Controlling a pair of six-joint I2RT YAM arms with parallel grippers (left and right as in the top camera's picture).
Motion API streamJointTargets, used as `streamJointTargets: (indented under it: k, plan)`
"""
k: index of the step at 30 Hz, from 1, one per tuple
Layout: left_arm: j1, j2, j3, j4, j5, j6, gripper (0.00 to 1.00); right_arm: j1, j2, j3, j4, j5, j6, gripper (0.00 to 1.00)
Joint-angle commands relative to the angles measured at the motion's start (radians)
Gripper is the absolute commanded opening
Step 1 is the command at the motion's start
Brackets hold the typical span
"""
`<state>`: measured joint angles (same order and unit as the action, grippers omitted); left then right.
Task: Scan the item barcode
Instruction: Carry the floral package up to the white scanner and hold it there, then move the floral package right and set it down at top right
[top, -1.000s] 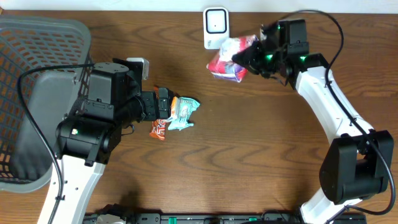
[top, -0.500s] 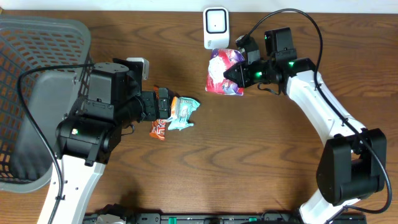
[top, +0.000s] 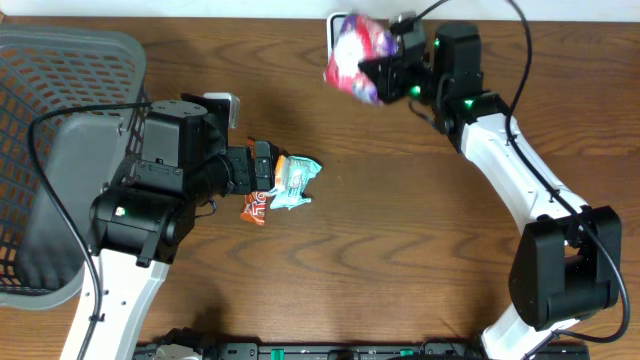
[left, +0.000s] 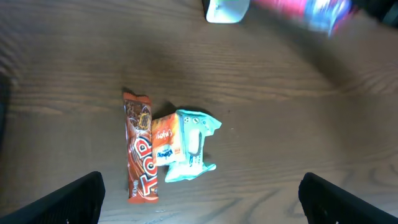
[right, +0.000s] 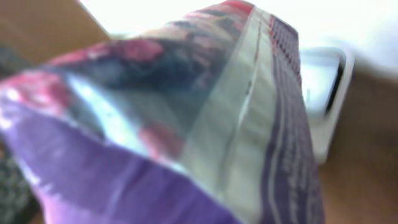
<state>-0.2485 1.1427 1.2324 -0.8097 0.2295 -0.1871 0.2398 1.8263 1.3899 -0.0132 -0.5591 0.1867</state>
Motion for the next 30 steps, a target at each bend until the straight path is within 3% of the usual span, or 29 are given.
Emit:
streamJointTargets:
  k: [1, 7, 11, 17, 22, 25, 30]
  plan:
    - [0.003, 0.0, 0.017, -0.002, -0.01, -0.009, 0.99, 0.009, 0.047, 0.003, 0.219, -0.043, 0.166, 0.01]
    - [0.003, 0.0, 0.017, -0.001, -0.01, -0.009, 0.99, 0.002, 0.222, 0.027, 0.52, -0.049, 0.421, 0.01]
    - [0.003, 0.0, 0.017, -0.002, -0.01, -0.009, 0.99, -0.021, 0.389, 0.127, 0.662, -0.166, 0.565, 0.01]
    - [0.003, 0.0, 0.017, -0.002, -0.01, -0.009, 0.99, -0.082, 0.514, 0.319, 0.632, -0.349, 0.578, 0.01]
    - [0.003, 0.0, 0.017, -0.002, -0.01, -0.009, 0.99, -0.183, 0.467, 0.364, 0.504, -0.42, 0.525, 0.01]
    - [0.003, 0.0, 0.017, -0.002, -0.01, -0.009, 0.99, -0.259, 0.414, 0.364, 0.335, -0.417, 0.459, 0.01]
    - [0.003, 0.0, 0.017, -0.001, -0.01, -0.009, 0.99, -0.378, 0.336, 0.364, -0.245, -0.09, 0.33, 0.01]
